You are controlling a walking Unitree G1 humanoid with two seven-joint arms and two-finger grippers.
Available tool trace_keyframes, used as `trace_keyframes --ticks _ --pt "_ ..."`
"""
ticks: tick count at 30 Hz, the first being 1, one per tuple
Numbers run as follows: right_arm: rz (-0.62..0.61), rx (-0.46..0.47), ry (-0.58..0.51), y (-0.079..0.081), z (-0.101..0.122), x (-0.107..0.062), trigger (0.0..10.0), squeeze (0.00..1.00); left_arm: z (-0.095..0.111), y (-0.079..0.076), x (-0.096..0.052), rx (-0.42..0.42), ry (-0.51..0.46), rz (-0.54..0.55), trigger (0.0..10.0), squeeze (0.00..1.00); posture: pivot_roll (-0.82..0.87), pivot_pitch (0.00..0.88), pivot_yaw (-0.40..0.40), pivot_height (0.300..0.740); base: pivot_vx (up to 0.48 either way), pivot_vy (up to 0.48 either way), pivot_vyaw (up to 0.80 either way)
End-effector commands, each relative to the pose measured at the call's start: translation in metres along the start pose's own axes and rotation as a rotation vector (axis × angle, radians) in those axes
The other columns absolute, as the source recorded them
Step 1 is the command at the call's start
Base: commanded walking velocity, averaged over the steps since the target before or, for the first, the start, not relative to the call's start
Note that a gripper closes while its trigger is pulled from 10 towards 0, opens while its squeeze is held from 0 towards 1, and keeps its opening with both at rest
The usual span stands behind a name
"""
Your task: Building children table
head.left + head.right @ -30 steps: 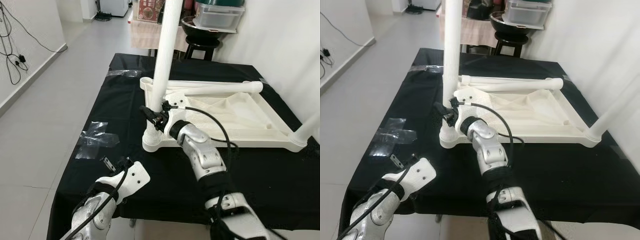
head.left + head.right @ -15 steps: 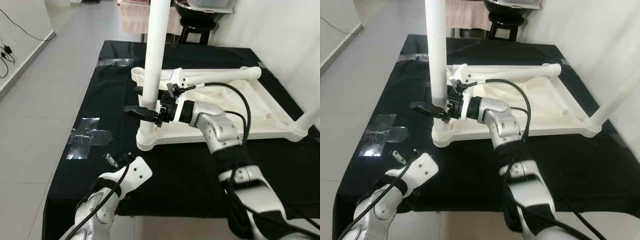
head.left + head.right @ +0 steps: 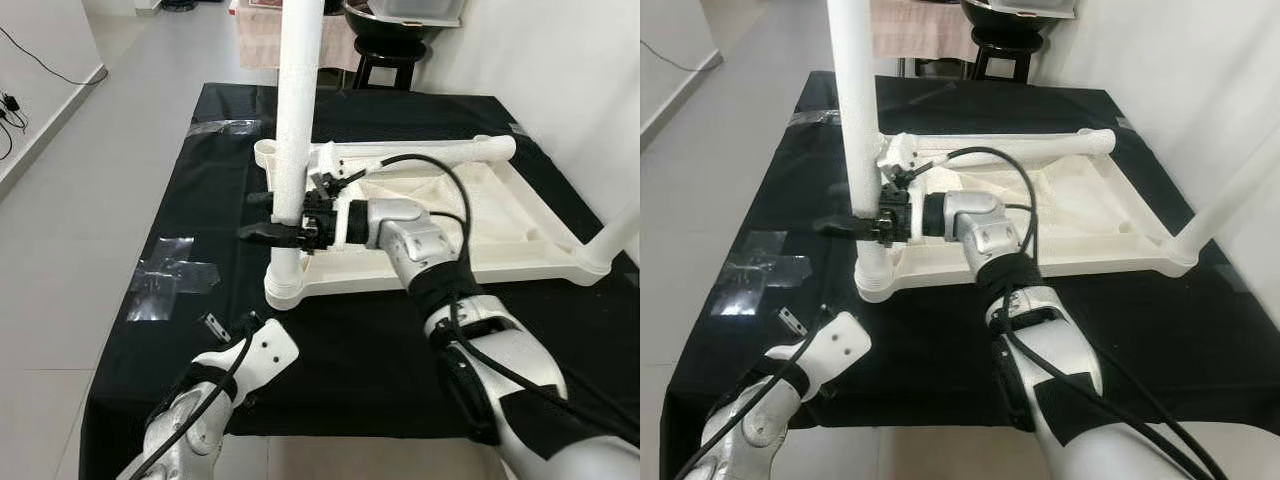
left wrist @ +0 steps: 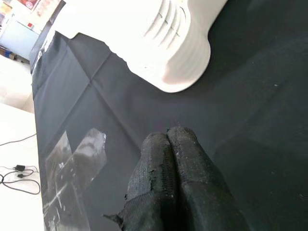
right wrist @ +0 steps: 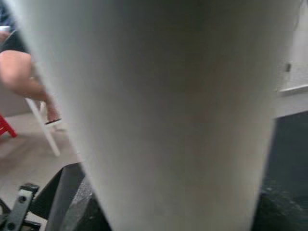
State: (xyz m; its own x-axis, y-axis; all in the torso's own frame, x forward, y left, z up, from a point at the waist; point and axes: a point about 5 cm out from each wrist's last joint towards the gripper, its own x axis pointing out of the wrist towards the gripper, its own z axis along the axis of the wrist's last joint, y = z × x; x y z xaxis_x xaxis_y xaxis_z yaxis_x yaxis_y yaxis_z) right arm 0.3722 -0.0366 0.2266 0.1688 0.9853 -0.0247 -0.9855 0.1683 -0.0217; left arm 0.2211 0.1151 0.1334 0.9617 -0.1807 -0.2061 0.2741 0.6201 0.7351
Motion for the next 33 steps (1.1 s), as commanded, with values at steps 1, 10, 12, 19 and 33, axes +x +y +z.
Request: trace_keyframes --ticks 1,10,12,19,33 --pt "0.027 0.035 0.038 0.005 -0.013 0.007 0.0 0.00 -0.004 0.001 -0.002 -0.002 0.005 -0.008 10.0 0.00 0.15 0.083 -0.058 0.740 0.000 0.000 0.00" --pt "-0.642 0.151 0.209 -0.017 -0.058 -0.023 0.0 0.00 -0.004 0.002 -0.006 -0.005 0.005 -0.008 10.0 0.00 0.15 0.106 -0.076 0.740 0.000 0.000 0.00" --pt "-0.642 0.151 0.209 -0.017 -0.058 -0.023 0.0 0.00 -0.004 0.002 -0.006 -0.005 0.005 -0.008 10.0 0.00 0.15 0.106 -0.076 0.740 0.000 0.000 0.00" --pt "-0.848 0.160 0.085 0.034 -0.064 0.009 0.0 0.00 -0.007 0.007 -0.006 -0.005 0.000 -0.010 10.0 0.00 0.13 0.101 -0.088 0.740 0.000 0.000 0.00" --pt "-0.525 0.198 0.000 0.029 -0.047 0.033 10.0 1.00 -0.007 0.008 -0.007 -0.007 -0.002 -0.007 10.0 0.00 0.14 0.113 -0.084 0.740 0.000 0.000 0.00"
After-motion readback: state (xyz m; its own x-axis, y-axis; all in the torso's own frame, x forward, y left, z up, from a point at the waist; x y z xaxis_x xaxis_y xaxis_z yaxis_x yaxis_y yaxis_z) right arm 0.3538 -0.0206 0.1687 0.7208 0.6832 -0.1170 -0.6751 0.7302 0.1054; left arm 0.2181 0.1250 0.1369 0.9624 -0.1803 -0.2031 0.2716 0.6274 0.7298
